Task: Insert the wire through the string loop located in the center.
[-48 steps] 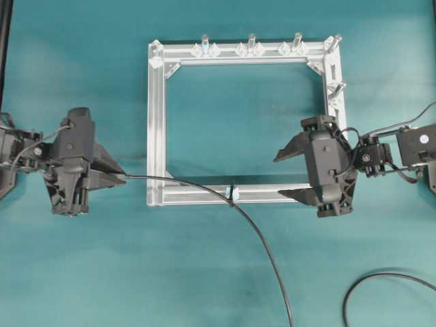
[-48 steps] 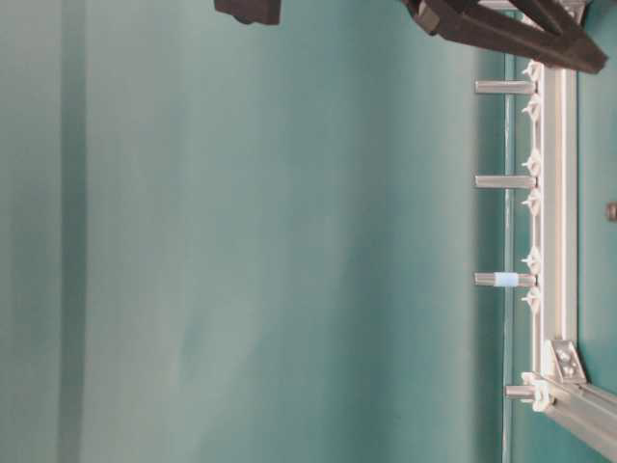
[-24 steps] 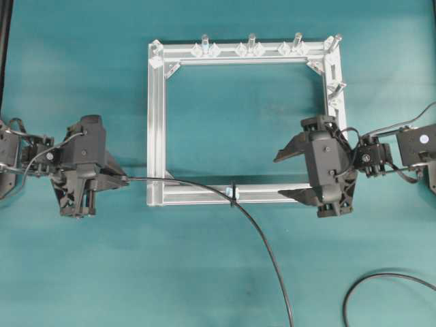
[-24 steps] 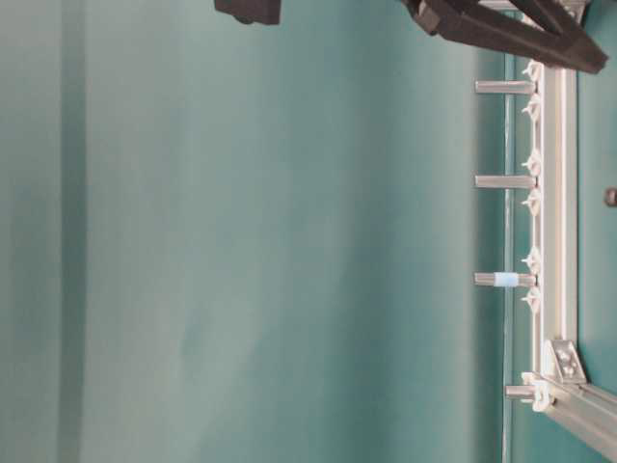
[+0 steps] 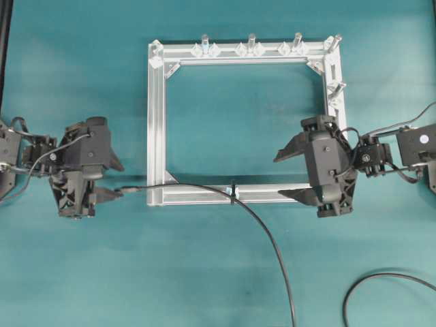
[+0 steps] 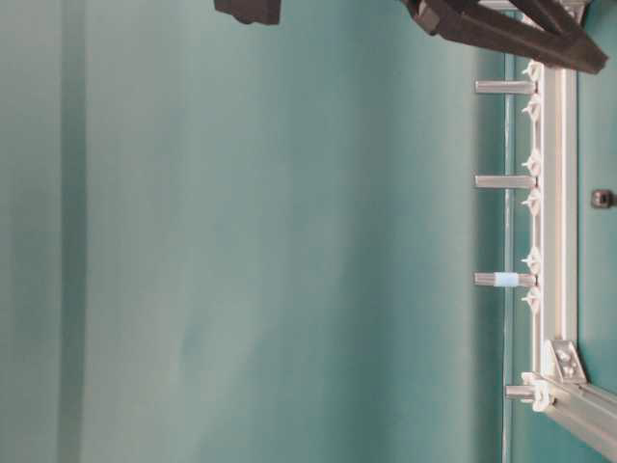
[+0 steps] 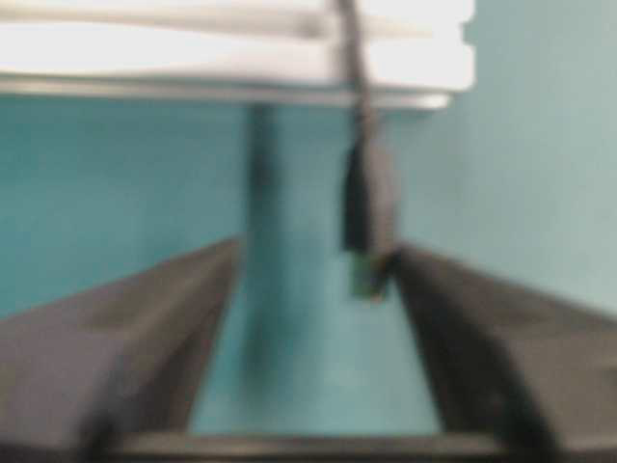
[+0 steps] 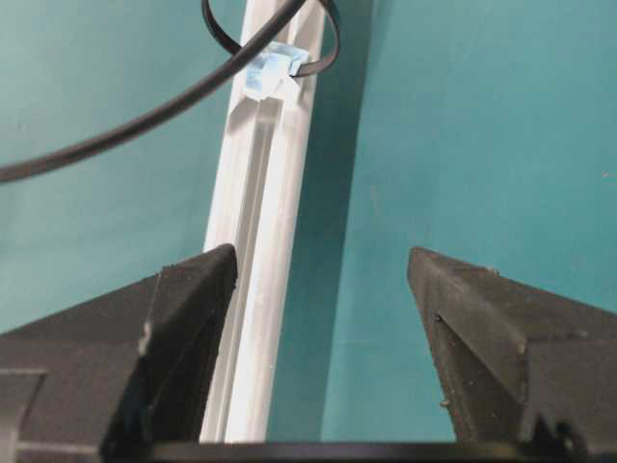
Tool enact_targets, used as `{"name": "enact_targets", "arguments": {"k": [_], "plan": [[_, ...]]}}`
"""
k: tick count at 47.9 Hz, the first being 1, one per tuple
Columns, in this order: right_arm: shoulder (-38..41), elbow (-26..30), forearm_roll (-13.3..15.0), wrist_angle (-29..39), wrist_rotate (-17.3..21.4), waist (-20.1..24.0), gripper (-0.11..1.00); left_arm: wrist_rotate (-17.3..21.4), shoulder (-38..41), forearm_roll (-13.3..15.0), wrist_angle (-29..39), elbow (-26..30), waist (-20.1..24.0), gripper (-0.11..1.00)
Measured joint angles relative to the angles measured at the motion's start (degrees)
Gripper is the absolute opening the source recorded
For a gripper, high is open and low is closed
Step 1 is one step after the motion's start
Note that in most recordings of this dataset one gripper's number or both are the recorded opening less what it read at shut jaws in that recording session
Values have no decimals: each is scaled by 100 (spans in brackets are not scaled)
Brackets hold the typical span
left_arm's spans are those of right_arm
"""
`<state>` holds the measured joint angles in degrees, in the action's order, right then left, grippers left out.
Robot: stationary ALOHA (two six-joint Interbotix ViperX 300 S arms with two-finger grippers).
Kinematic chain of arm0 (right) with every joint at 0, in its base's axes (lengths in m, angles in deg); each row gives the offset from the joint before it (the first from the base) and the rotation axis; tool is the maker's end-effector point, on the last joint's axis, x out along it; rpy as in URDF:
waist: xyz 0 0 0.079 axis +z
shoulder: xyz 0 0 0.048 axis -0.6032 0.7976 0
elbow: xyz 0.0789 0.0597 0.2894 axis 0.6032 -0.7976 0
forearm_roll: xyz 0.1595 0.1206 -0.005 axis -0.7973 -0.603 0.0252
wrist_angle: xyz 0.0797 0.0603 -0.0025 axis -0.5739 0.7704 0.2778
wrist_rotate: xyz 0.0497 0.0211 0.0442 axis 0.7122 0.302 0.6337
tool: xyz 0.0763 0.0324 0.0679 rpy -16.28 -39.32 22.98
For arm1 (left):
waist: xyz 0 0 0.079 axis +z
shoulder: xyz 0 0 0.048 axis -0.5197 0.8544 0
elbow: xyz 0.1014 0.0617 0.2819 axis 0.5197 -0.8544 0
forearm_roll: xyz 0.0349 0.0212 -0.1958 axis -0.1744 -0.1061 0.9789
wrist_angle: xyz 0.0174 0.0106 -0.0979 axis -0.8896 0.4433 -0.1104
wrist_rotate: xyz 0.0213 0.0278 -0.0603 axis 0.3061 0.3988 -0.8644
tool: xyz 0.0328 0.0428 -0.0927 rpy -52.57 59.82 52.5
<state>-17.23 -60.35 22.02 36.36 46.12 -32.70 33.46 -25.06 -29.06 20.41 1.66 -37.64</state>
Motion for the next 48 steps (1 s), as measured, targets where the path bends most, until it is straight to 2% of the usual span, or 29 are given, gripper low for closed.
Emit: {"name": "enact_targets", "arguments": {"k": [5, 19, 32, 39, 48], "plan": [[9, 0, 9, 0, 0, 9, 73, 0, -53, 0, 9, 9, 9, 71], [-70, 0, 0, 0, -9, 0, 73, 9, -527, 0, 53, 9, 97, 72], [-571, -53, 0, 18, 0, 0, 73, 105, -1397, 0, 123, 0, 536, 71], [-896, -149, 0, 18, -9, 0, 73, 352, -1784, -9, 202, -26, 642, 71], [-1327, -334, 0, 18, -9, -79, 73, 387, -2092, -9, 246, -97, 712, 71]]}}
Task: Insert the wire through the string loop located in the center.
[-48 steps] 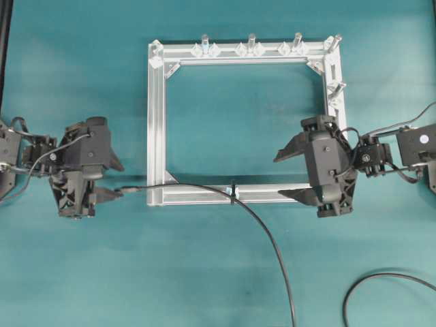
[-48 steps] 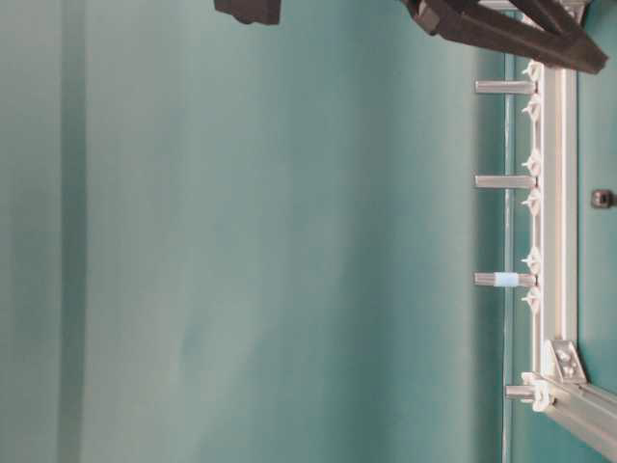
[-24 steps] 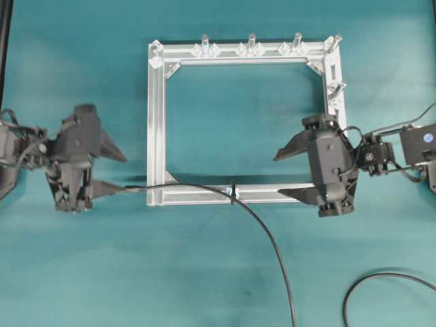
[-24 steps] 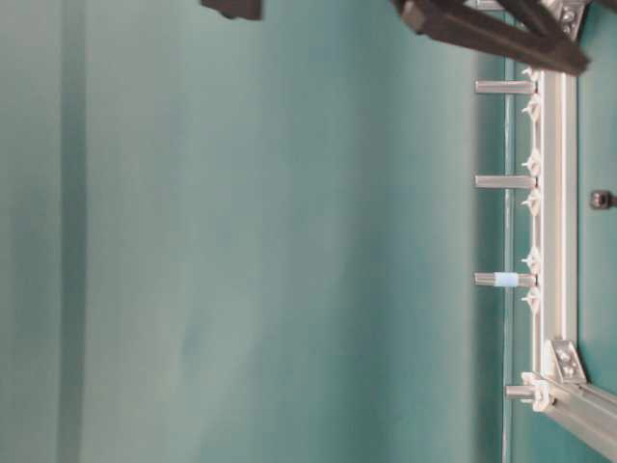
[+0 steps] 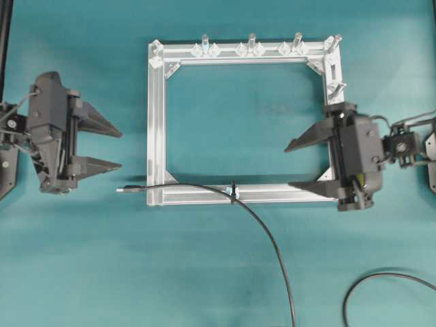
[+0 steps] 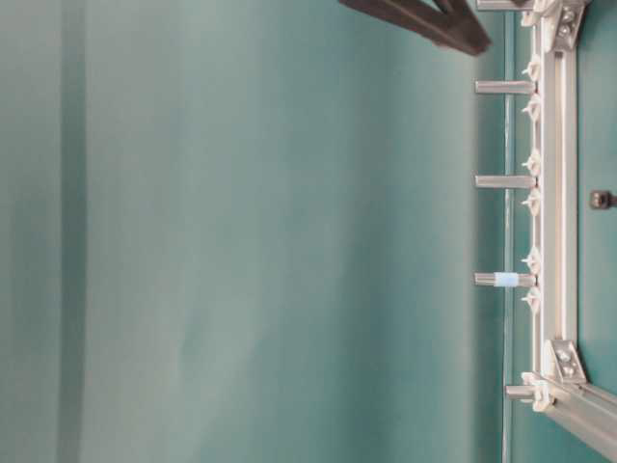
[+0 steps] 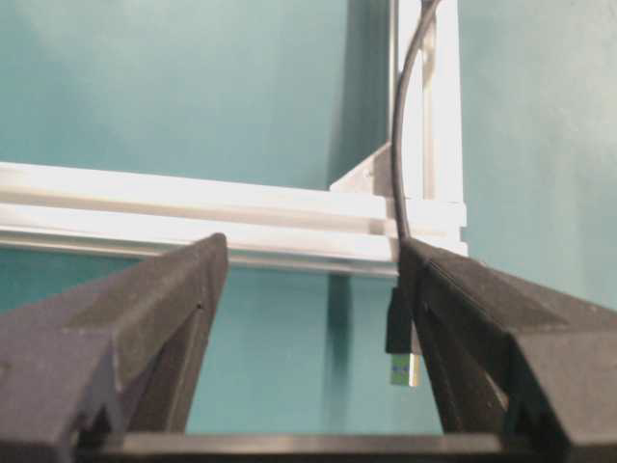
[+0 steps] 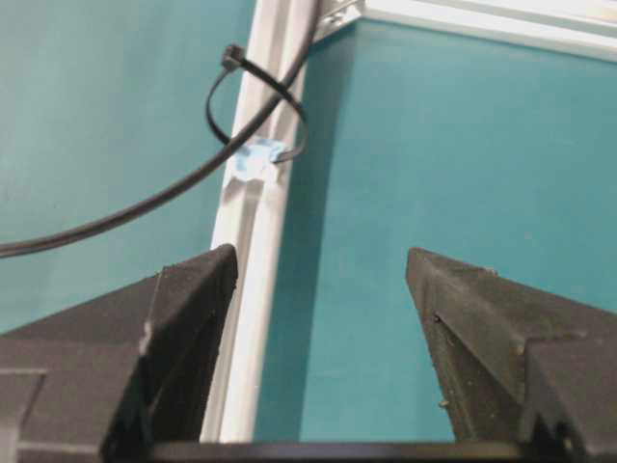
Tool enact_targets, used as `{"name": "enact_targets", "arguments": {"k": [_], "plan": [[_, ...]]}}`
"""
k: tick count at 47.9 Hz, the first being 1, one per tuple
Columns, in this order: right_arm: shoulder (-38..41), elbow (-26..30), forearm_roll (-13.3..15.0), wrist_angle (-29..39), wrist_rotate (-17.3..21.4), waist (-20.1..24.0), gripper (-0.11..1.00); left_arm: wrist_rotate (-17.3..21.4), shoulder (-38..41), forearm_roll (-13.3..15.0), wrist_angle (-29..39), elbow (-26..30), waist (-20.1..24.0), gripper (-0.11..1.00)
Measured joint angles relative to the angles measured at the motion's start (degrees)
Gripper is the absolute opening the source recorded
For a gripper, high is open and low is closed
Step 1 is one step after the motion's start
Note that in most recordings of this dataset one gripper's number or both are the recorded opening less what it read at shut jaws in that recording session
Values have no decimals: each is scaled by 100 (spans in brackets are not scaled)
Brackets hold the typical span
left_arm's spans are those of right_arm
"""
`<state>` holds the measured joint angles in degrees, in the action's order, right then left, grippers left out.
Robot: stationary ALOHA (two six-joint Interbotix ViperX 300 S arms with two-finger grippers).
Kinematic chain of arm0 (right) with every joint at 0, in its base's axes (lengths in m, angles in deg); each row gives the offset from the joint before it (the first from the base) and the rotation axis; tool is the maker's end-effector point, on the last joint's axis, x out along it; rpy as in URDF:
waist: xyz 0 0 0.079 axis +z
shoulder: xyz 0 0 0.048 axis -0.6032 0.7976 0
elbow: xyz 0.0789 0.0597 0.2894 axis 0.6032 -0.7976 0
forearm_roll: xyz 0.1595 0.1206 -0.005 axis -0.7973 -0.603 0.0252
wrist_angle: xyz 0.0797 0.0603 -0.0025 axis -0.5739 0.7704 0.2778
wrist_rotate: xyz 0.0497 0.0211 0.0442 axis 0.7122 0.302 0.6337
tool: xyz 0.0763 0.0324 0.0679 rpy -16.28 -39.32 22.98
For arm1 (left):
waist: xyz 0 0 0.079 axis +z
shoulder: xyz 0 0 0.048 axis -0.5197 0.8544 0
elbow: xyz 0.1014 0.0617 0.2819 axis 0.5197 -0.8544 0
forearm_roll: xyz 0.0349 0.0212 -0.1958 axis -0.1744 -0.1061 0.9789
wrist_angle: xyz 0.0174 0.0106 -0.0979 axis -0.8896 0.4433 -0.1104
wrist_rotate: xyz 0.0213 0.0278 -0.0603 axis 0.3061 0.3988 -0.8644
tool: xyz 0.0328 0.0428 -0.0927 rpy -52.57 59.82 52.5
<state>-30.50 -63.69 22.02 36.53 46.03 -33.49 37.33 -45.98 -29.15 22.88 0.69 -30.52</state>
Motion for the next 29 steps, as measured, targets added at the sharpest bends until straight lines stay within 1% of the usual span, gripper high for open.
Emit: {"name": "enact_targets", "arguments": {"k": [14, 16, 19, 23, 25, 29], "plan": [[-404, -290, 0, 0, 9, -44, 73, 9, -501, 0, -18, -185, 79, 71], [-431, -316, 9, 0, 9, -44, 71, 35, -589, -9, -9, -211, 79, 70], [-457, -352, 0, -9, 9, -70, 66, 193, -738, -9, 0, -246, 88, 70], [-483, -396, 0, -18, 9, -141, 57, 431, -905, -9, 0, -255, 88, 68], [-483, -422, -9, -26, 9, -176, 53, 598, -958, -9, 0, -255, 88, 69], [-501, -457, -53, -97, 9, -246, 52, 870, -1063, -9, 0, -255, 88, 69]]}}
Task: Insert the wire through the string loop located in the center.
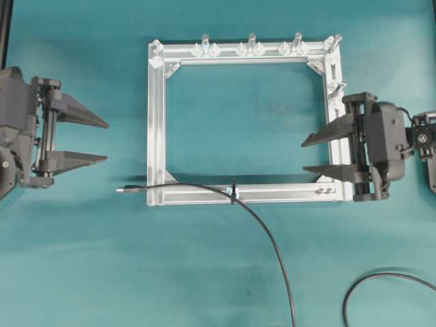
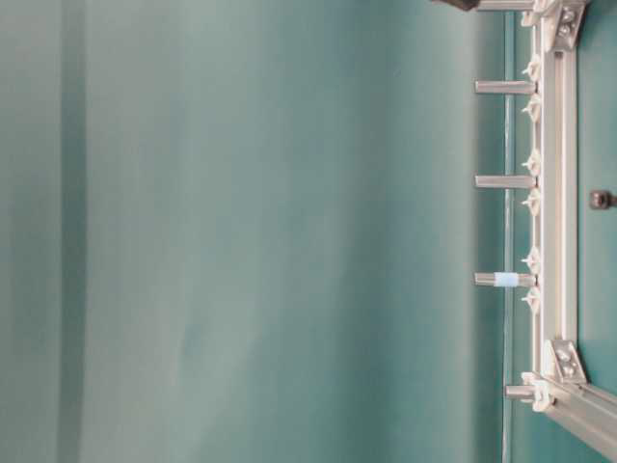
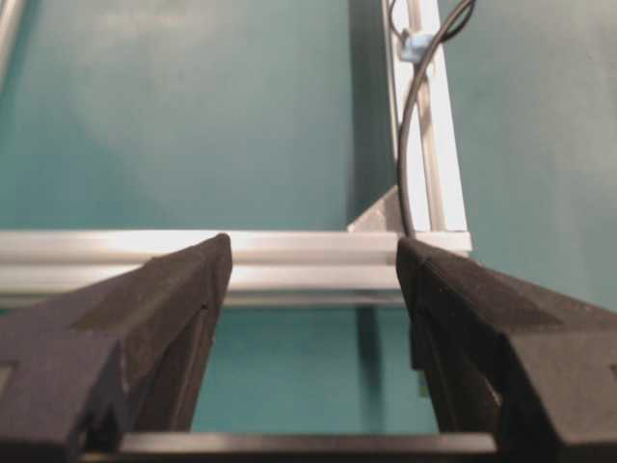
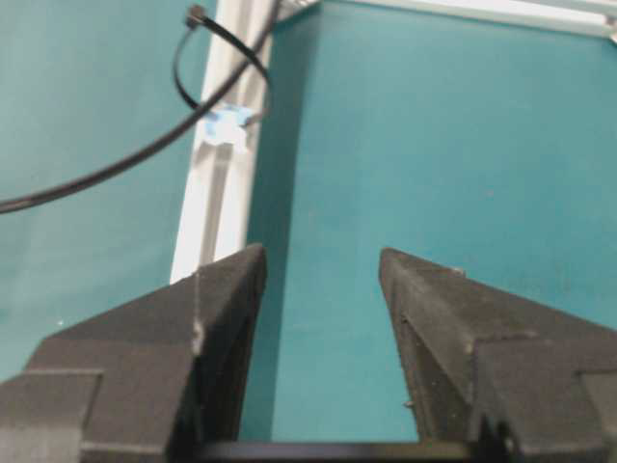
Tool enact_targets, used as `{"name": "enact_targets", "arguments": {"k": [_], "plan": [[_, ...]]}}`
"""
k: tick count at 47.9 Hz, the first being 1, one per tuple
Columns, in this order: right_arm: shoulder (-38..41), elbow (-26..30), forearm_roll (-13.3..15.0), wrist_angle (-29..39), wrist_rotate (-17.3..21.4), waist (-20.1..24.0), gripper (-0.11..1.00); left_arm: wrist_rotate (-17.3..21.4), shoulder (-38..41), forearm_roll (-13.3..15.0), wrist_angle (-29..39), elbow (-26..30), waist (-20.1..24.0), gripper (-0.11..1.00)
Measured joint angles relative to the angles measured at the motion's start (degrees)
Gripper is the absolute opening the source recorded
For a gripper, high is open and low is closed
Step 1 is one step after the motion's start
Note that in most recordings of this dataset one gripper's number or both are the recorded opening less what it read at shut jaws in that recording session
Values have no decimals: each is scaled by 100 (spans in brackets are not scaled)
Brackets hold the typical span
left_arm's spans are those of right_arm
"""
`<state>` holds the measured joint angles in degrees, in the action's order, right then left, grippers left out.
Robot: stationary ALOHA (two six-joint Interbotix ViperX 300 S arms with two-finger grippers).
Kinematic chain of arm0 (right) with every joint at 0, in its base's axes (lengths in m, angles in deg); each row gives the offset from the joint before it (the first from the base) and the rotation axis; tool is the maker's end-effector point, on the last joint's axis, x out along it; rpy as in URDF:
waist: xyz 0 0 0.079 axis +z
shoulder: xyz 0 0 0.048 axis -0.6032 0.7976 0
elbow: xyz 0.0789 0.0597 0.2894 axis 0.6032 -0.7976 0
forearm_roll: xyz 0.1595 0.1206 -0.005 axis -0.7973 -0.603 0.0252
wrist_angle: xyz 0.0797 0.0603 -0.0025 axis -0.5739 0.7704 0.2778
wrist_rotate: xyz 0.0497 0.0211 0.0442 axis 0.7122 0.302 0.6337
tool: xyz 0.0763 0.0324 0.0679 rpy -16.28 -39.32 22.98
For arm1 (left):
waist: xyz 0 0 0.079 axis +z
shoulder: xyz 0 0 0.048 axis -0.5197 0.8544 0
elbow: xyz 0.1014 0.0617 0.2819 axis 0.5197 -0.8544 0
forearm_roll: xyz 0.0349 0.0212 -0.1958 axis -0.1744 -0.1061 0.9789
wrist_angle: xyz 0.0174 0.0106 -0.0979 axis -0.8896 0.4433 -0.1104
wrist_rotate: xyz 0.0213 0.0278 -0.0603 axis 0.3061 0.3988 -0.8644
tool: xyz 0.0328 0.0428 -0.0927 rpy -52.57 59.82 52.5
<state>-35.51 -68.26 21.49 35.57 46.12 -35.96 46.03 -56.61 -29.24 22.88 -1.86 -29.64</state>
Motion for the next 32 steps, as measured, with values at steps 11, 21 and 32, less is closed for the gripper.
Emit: {"name": "enact_targets", "arguments": {"k": [11, 21, 32], "plan": [[-26, -44, -97, -97, 0, -44, 52, 220, -97, -9, 0, -35, 35, 69], [-26, -53, -149, -105, 9, -53, 52, 220, -88, 0, -26, -97, 141, 69], [-26, -88, -246, -97, 18, -53, 53, 220, -88, -9, -53, -141, 185, 69]]}}
